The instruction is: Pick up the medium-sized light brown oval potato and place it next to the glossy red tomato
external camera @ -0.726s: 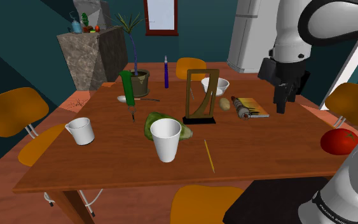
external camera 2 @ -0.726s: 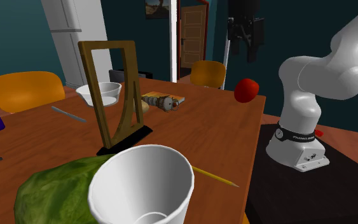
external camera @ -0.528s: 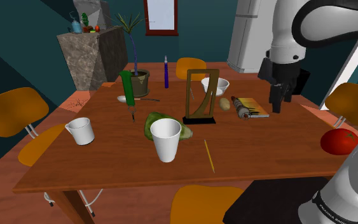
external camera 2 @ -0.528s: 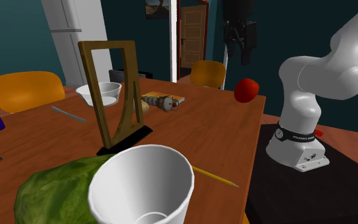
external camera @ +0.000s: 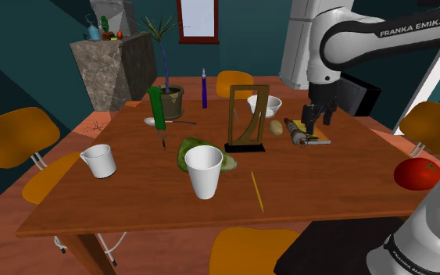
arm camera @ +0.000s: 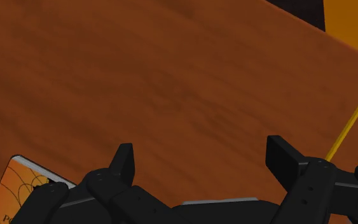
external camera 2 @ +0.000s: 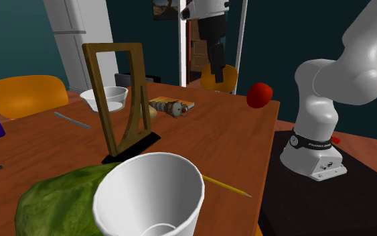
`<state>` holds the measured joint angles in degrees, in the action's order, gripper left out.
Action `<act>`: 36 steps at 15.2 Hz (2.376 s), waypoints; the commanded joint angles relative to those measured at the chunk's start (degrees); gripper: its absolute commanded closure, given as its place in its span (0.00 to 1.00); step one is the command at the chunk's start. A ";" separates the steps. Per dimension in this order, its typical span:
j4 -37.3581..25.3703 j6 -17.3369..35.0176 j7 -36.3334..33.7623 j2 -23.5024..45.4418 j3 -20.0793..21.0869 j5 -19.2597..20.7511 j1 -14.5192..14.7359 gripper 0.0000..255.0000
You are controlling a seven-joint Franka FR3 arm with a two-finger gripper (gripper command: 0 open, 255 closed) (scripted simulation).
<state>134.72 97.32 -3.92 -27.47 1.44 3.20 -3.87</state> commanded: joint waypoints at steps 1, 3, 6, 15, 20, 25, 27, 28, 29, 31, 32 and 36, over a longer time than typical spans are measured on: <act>-1.14 3.51 -0.58 3.95 -0.71 0.03 -0.79 0.00; -2.94 6.26 -1.13 7.84 -1.37 -0.07 -1.47 0.00; -6.12 9.94 -1.84 13.71 -2.37 -0.41 -2.41 0.00; -18.91 17.63 -3.02 31.32 -5.24 -2.99 -5.08 0.00; -28.17 19.70 -3.24 41.16 -6.51 -5.40 -6.83 0.00; -38.95 20.13 -3.51 51.02 -7.31 -8.06 -8.99 0.00; -38.19 21.45 -3.46 51.57 -7.23 -8.15 -9.00 0.00; -37.82 22.10 -3.42 51.86 -7.20 -8.20 -8.99 0.00; -37.47 22.75 -3.39 52.16 -7.18 -8.25 -8.99 0.00; -36.82 24.03 -3.32 52.79 -7.12 -8.36 -8.98 0.00; -36.51 24.66 -3.28 53.12 -7.08 -8.41 -8.98 0.00; -36.34 25.03 -3.26 53.31 -7.07 -8.45 -8.98 0.00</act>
<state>98.34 122.28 -7.19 25.82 -5.63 -5.24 -12.85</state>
